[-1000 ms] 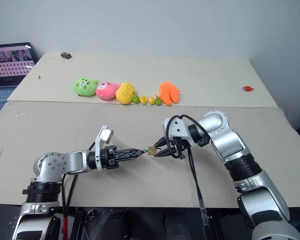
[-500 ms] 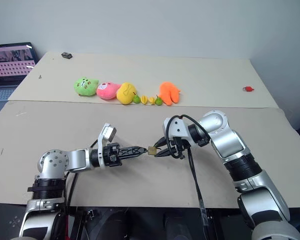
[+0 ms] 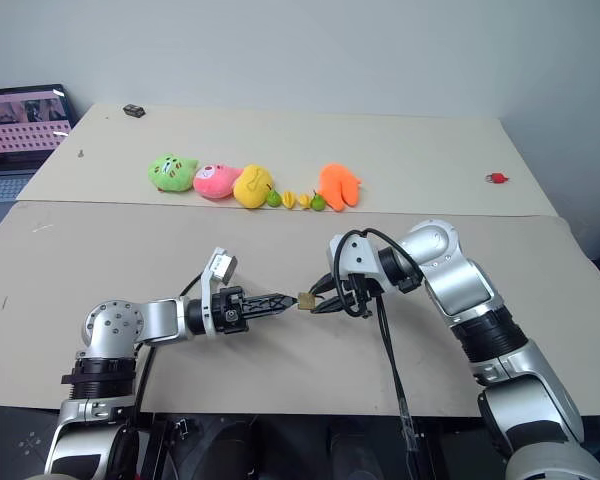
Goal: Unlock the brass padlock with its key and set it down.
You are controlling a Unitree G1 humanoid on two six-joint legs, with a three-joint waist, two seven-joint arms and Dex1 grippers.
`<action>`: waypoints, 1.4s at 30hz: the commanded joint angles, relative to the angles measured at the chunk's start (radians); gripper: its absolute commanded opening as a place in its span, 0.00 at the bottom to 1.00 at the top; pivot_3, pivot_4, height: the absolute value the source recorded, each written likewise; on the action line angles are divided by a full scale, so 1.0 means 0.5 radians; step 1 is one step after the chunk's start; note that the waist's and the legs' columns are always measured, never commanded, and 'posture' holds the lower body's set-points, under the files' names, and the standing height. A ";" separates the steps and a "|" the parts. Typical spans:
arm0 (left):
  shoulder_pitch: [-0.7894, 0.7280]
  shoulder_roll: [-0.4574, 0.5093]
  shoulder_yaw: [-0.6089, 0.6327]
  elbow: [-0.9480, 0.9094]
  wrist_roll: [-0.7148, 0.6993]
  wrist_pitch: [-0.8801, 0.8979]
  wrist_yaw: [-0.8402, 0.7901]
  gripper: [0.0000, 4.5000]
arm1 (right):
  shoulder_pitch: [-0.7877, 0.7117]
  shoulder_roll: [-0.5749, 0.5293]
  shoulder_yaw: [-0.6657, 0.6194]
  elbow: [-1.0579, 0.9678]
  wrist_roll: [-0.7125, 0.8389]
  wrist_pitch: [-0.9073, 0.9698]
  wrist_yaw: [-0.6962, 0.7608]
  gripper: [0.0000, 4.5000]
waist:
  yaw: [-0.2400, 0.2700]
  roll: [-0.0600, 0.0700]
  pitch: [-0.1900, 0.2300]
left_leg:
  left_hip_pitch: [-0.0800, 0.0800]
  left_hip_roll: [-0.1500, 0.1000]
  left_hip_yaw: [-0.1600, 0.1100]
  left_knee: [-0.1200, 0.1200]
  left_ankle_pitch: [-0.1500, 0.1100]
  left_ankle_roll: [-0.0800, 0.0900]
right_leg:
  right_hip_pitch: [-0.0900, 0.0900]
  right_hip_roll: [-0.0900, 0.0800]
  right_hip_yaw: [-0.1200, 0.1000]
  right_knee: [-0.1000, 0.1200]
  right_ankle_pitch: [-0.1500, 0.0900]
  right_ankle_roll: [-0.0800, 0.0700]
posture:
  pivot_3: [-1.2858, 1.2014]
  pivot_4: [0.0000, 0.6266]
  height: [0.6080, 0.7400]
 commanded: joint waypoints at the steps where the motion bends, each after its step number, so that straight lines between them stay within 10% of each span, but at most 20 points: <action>1: 0.068 0.026 -0.193 -0.200 0.284 -0.453 -0.194 0.01 | -0.028 0.003 -0.054 -0.065 0.048 -0.002 -0.011 0.20 | 0.001 0.000 0.000 | 0.000 0.000 0.000 0.000 0.000 0.000 | 0.000 0.000 0.000 0.000 0.001 -0.002 | 0.52 0.24 0.83; 12: 0.294 0.159 -0.638 -0.157 1.222 -2.036 -0.808 0.01 | -0.022 0.007 -0.049 -0.060 0.037 -0.013 -0.014 0.20 | 0.011 0.000 0.000 | -0.001 0.000 0.002 0.000 0.000 0.000 | 0.000 0.000 0.000 -0.002 0.003 -0.006 | 0.52 0.24 0.83; 21: 0.076 0.038 -0.228 -0.039 0.379 -0.573 -0.343 0.01 | -0.019 0.003 -0.044 -0.064 0.030 -0.023 -0.014 0.20 | 0.002 0.000 0.000 | -0.002 0.000 -0.003 0.004 0.000 0.000 | 0.000 0.000 -0.003 0.001 -0.007 0.011 | 0.52 0.24 0.83; 22: 0.048 0.009 -0.159 -0.015 0.286 -0.468 -0.287 0.13 | -0.020 0.004 -0.042 -0.062 0.029 -0.025 -0.014 0.20 | 0.000 0.001 0.000 | -0.002 0.000 -0.003 0.004 0.000 0.000 | 0.000 0.000 -0.003 0.001 -0.007 0.011 | 0.52 0.24 0.83; 27: -0.107 -0.103 0.047 0.114 0.141 -0.217 -0.014 0.48 | -0.030 0.013 -0.033 -0.052 0.026 -0.026 -0.012 0.20 | -0.001 0.001 0.000 | -0.002 0.000 -0.005 0.004 0.000 0.001 | 0.001 0.000 -0.005 0.001 -0.006 0.011 | 0.52 0.24 0.83; 42: -0.124 -0.089 0.006 0.073 0.109 0.059 0.046 0.48 | -0.039 0.035 -0.039 -0.058 0.016 -0.010 -0.029 0.20 | -0.001 0.001 0.000 | -0.002 0.000 -0.006 0.006 0.000 0.000 | 0.002 0.000 -0.007 0.001 0.001 -0.001 | 0.52 0.24 0.83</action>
